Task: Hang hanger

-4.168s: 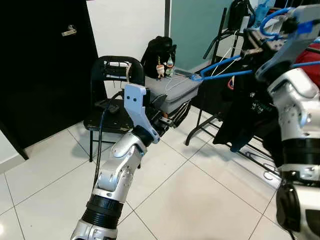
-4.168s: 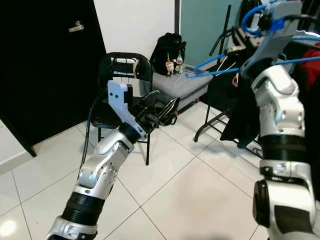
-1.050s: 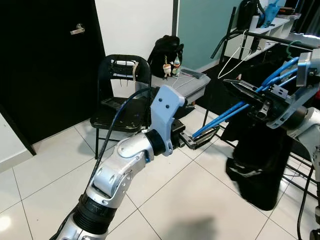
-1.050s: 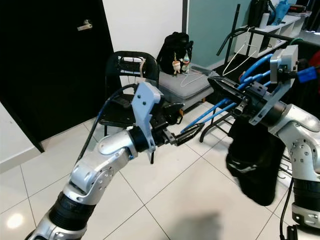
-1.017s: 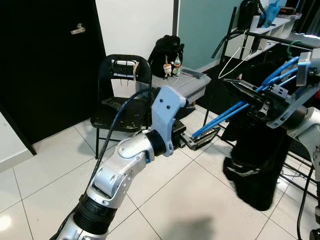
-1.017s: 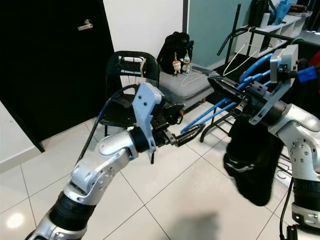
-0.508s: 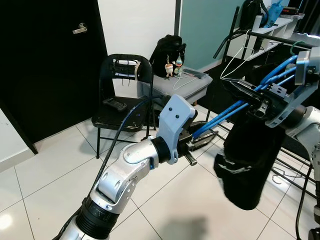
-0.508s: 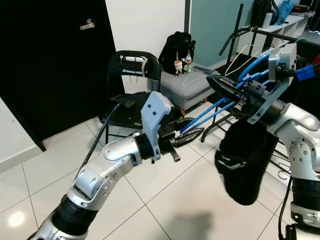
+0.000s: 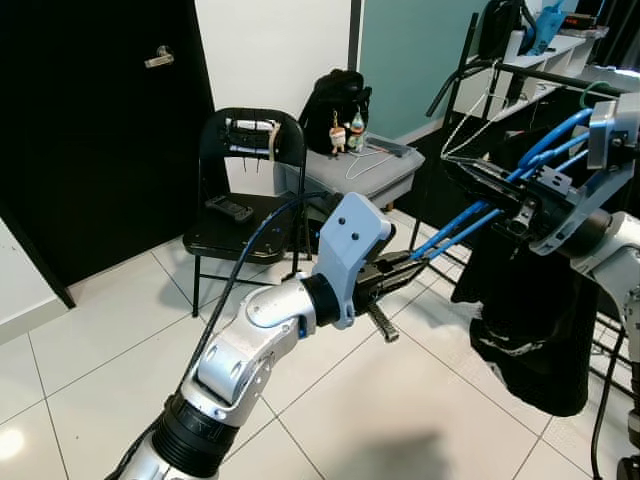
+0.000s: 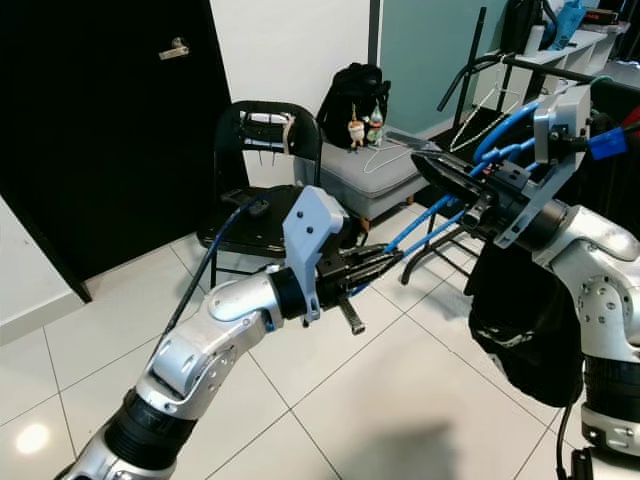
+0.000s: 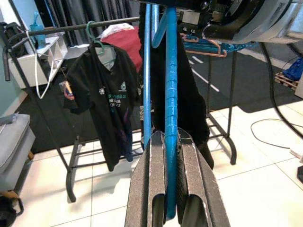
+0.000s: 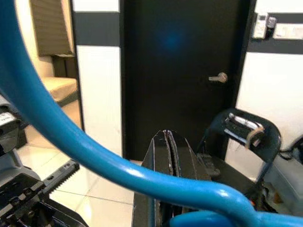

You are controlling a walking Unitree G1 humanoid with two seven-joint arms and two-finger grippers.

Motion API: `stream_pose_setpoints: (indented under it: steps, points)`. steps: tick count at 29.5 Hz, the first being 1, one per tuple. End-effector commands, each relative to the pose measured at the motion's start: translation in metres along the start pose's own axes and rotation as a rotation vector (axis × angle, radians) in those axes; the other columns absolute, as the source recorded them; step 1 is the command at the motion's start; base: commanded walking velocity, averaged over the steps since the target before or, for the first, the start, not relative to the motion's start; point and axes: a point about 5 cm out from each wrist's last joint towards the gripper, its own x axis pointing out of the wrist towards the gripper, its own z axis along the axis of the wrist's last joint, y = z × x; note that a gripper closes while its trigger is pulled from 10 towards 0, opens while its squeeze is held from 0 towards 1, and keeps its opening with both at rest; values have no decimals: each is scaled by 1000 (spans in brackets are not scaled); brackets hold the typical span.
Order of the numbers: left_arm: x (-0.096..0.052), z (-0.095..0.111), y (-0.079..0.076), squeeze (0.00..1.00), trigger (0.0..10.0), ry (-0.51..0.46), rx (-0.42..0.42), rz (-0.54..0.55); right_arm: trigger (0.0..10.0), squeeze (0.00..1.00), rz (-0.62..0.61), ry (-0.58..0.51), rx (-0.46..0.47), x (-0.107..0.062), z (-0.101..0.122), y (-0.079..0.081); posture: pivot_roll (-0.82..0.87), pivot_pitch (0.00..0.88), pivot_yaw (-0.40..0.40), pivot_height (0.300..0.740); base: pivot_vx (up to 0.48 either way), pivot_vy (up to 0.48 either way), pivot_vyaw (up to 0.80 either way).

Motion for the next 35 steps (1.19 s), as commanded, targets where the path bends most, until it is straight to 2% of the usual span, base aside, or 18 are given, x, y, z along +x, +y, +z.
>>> stream_pose_setpoints:
  steps: [1, 2, 3, 4, 5, 9, 10, 11, 17, 25, 28, 29, 35]
  points:
    - [0, 0, 5, 0, 0, -1, 12, 38, 10000, 0, 20, 27, -46, 6, 3, 7, -167, 0, -2, 740, 0, 0, 0]
    - [0, 0, 5, 0, 0, -1, 12, 38, 10000, 0, 20, 27, -46, 6, 3, 7, -167, 0, -2, 740, 0, 0, 0]
    - [0, 0, 6, 0, 0, -4, 13, 43, 10000, 580, -1, 31, -31, 6, 1, 6, -168, 0, -4, 740, 0, 0, 0]
    - [0, 0, 6, 0, 0, -4, 13, 43, 10000, 580, -1, 31, -31, 6, 1, 6, -168, 0, -4, 740, 0, 0, 0]
    - [0, 0, 7, 0, 0, -7, 13, 48, 10000, 1000, -20, 36, -13, 5, -2, 5, -168, 0, -4, 740, 0, 0, 0]
    - [0, 1, 7, 0, 0, -18, 6, 60, 10000, 1000, -11, 44, 37, 3, -11, 15, -176, 0, -4, 740, 0, 0, 0]
    - [1, 2, 7, 0, 0, -24, -2, 65, 10000, 1000, 22, 41, 69, 0, -15, 26, -180, 0, -3, 740, 0, 0, 0]
    - [1, 2, 7, 0, 0, -25, -4, 67, 10000, 1000, 34, 39, 79, -1, -16, 29, -180, 0, -3, 740, 0, 0, 0]
    - [1, 2, 8, 0, 0, -31, -17, 77, 10000, 1000, 10, 23, 120, -13, -18, 37, -189, 0, -2, 740, 0, 0, 0]
    - [1, 0, 8, 0, 0, -35, -25, 87, 10000, 1000, -69, 12, 122, -24, -16, 39, -201, 0, 0, 740, 0, 0, 0]
    - [1, 0, 8, 0, 0, -37, -29, 84, 10000, 1000, -156, -10, 101, -31, -12, 33, -210, 0, 4, 740, 0, 0, 0]
    - [1, 0, 8, 0, 0, -37, -29, 84, 10000, 1000, -156, -10, 101, -31, -12, 33, -210, 0, 4, 740, 0, 0, 0]
    - [3, 1, 6, 0, 0, -49, -33, 74, 10000, 1000, -356, -113, 97, -33, -6, 16, -214, 0, 3, 740, 0, 0, 0]
